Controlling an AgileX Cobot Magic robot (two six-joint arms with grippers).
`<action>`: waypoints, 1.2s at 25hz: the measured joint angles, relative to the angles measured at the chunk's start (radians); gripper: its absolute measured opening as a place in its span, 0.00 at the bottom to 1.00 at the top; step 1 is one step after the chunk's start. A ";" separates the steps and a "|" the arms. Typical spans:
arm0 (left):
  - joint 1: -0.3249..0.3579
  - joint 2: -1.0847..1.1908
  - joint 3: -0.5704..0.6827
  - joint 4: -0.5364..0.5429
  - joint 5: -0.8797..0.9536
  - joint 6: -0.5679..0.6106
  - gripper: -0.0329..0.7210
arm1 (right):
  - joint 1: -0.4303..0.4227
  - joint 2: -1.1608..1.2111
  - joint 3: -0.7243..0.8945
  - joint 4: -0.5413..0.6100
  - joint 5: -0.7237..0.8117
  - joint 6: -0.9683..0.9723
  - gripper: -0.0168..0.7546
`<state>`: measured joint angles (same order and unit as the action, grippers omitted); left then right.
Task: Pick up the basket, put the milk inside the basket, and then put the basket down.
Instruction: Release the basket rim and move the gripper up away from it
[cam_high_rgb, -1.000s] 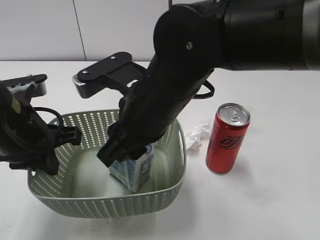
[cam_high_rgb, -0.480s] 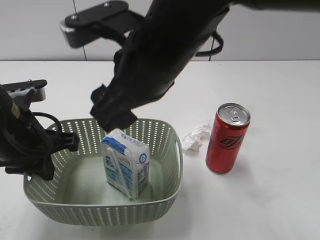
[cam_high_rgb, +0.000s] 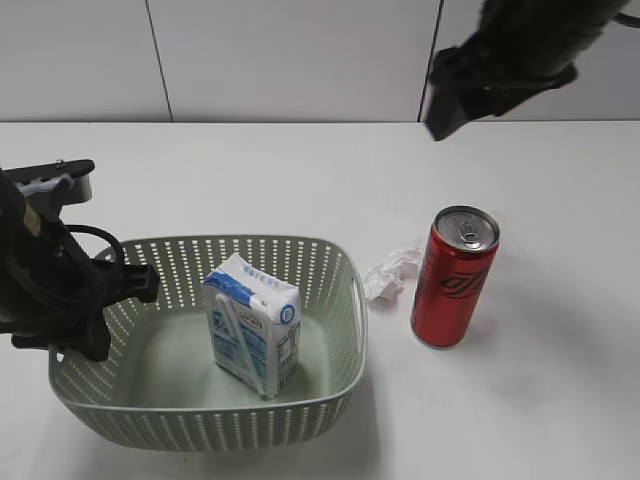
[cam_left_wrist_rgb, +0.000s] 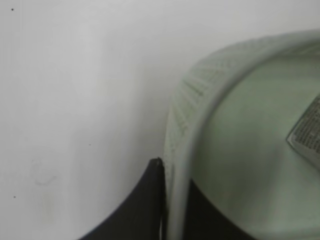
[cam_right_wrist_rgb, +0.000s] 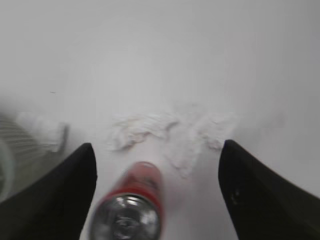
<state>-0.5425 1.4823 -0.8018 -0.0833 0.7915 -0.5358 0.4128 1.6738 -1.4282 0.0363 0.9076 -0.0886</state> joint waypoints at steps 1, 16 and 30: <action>0.000 0.000 0.000 -0.001 0.000 0.000 0.04 | -0.044 0.000 0.006 -0.004 0.007 0.000 0.79; 0.000 0.000 0.000 0.008 -0.017 0.000 0.04 | -0.371 -0.184 0.492 -0.042 -0.015 -0.018 0.79; 0.000 0.001 -0.017 0.011 -0.050 0.001 0.04 | -0.371 -0.894 0.983 -0.020 -0.108 -0.017 0.79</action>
<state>-0.5425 1.4831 -0.8184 -0.0726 0.7411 -0.5346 0.0416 0.7797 -0.4449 0.0165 0.7991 -0.1060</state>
